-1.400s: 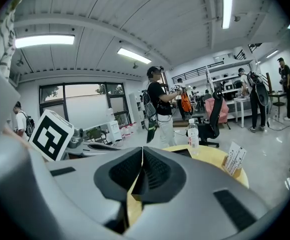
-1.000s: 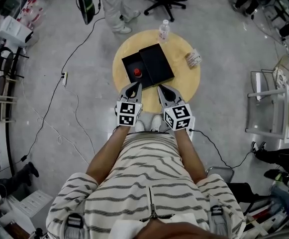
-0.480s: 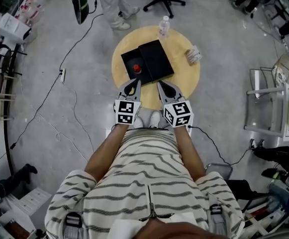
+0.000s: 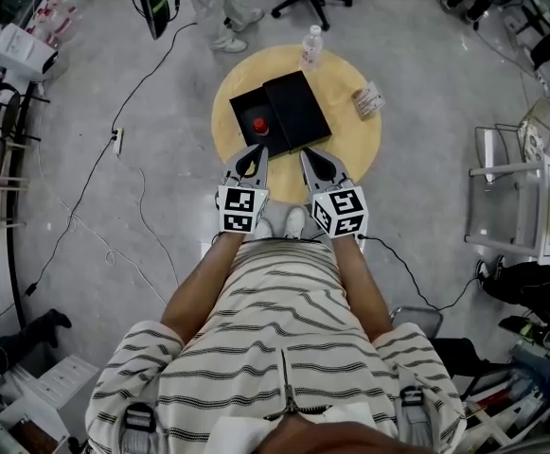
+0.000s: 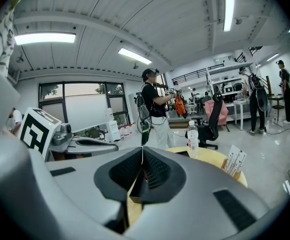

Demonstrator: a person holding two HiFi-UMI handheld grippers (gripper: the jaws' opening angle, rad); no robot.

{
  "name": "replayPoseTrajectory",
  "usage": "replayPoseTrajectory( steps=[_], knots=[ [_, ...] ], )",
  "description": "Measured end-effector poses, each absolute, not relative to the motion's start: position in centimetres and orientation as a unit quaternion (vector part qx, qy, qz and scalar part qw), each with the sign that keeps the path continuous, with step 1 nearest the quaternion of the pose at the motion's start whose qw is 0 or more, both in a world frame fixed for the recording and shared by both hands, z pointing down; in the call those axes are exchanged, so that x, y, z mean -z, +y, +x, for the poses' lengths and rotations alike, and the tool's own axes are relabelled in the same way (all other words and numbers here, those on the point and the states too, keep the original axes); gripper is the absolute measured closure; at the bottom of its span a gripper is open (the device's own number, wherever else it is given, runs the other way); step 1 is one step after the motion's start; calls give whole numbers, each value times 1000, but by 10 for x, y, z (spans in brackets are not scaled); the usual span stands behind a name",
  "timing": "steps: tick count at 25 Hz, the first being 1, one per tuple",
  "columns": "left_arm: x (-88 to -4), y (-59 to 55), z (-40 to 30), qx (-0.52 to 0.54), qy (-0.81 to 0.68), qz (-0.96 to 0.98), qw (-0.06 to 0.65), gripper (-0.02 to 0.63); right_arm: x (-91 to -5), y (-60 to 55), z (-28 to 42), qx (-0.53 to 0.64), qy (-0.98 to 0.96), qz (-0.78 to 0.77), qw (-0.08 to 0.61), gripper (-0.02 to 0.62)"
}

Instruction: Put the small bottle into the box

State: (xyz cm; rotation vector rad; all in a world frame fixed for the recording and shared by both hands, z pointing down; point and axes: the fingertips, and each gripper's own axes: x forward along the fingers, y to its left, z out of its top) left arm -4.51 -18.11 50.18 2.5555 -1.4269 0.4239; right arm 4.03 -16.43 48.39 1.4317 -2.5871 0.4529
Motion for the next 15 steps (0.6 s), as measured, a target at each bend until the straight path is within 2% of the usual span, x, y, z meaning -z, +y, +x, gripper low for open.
replayPoseTrajectory(
  steps=[15],
  knots=[
    [-499, -181, -45, -142, -478, 862, 92, 583, -481, -166, 39, -147, -862, 479, 77, 575]
  ],
)
